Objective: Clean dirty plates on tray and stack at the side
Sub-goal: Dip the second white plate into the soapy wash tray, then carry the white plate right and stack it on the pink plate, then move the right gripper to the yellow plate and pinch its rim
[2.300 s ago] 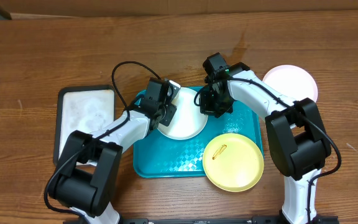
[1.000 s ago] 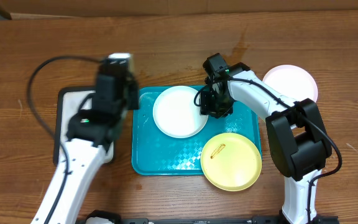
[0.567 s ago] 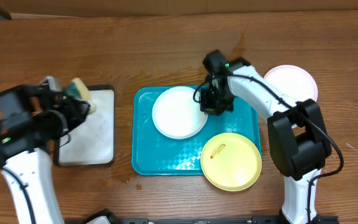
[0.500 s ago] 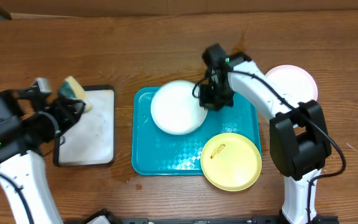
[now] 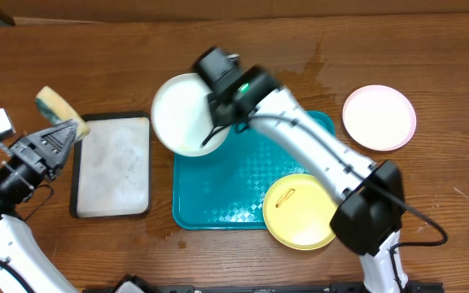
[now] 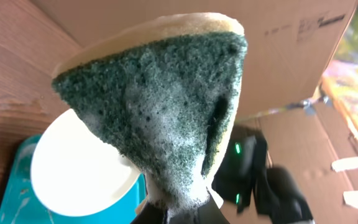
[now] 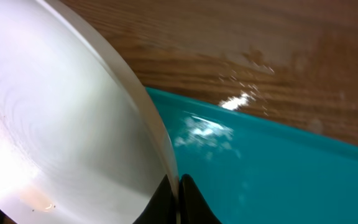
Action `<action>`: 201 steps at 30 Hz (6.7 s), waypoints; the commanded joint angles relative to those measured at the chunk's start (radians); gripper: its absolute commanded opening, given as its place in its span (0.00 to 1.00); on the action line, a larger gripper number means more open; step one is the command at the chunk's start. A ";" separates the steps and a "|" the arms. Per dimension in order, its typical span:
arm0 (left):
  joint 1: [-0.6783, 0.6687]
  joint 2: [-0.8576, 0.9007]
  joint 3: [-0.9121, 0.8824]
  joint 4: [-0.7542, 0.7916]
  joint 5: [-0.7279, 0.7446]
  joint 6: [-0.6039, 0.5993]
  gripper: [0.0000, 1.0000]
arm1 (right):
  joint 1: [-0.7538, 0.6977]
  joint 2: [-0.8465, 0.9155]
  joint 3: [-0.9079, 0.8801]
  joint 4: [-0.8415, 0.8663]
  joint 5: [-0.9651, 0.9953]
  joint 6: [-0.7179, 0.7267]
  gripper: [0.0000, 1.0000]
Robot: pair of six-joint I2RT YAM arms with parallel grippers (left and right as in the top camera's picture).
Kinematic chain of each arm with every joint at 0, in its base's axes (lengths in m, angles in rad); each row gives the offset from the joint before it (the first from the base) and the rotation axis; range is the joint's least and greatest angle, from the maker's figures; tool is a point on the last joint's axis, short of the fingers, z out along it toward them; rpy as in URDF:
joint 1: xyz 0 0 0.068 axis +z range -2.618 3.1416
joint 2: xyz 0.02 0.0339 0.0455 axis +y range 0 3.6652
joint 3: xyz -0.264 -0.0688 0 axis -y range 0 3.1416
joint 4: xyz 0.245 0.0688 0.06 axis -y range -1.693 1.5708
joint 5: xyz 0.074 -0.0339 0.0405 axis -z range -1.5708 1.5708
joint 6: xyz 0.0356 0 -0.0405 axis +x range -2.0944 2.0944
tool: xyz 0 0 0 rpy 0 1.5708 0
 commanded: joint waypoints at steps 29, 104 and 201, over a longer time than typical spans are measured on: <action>0.179 -0.019 0.026 -0.106 -0.787 -0.182 0.04 | 0.391 0.150 0.014 0.882 0.779 -0.692 0.04; -0.375 -0.018 0.026 -0.061 -0.998 0.022 0.04 | -1.128 -0.082 -0.289 -0.203 -0.488 -0.109 0.44; -0.375 -0.018 0.026 -0.128 -0.997 0.048 0.05 | -0.444 -0.850 -1.414 0.085 -0.384 0.499 0.14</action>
